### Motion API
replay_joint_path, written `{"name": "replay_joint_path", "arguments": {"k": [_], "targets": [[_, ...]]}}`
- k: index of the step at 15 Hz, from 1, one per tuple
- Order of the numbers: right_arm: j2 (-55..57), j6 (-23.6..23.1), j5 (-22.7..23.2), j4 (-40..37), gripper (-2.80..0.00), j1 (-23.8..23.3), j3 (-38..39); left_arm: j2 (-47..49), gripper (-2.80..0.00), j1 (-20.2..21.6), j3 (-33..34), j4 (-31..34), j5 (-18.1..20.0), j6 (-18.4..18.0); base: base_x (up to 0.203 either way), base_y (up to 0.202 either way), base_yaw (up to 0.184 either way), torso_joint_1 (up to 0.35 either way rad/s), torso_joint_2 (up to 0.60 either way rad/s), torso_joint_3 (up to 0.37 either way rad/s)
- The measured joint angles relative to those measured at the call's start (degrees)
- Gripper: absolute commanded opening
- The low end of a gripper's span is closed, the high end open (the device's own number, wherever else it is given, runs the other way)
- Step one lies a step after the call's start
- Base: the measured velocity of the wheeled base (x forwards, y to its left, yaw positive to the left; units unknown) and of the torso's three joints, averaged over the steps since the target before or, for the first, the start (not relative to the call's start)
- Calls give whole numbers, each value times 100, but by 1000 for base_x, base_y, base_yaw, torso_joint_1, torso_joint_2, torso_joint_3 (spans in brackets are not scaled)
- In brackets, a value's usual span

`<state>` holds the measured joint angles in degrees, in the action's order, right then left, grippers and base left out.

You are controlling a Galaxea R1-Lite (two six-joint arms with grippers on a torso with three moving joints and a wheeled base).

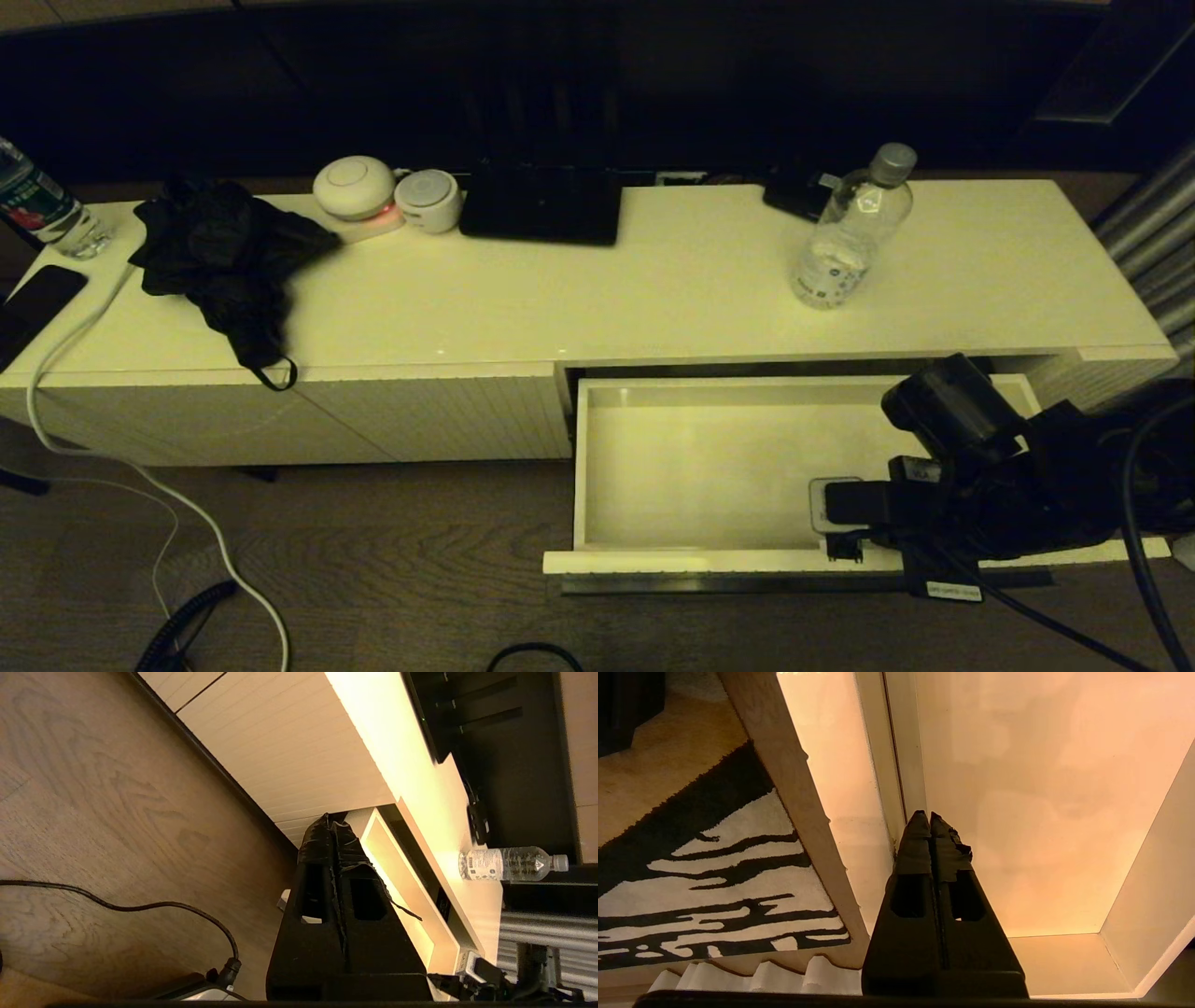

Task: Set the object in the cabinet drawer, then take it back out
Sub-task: Open the drawer

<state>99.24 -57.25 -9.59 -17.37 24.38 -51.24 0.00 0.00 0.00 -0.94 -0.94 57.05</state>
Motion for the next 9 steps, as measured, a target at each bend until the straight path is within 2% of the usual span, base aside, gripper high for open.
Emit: {"name": "replay_joint_path", "arguments": {"k": [4, 6, 9], "targets": [[-143, 17, 20, 247, -280, 9, 72, 0, -280, 0, 0, 1, 1, 2, 0, 0, 0, 0, 0, 0], [-306, 150, -27, 451, -280, -1, -140, 0, -280, 0, 0, 0, 0, 0, 0, 0, 0, 0, 0, 0], [-756, 345, -432, 464, -280, -81, -409, 0, -280, 0, 0, 1, 1, 2, 0, 0, 0, 0, 0, 0]]}}
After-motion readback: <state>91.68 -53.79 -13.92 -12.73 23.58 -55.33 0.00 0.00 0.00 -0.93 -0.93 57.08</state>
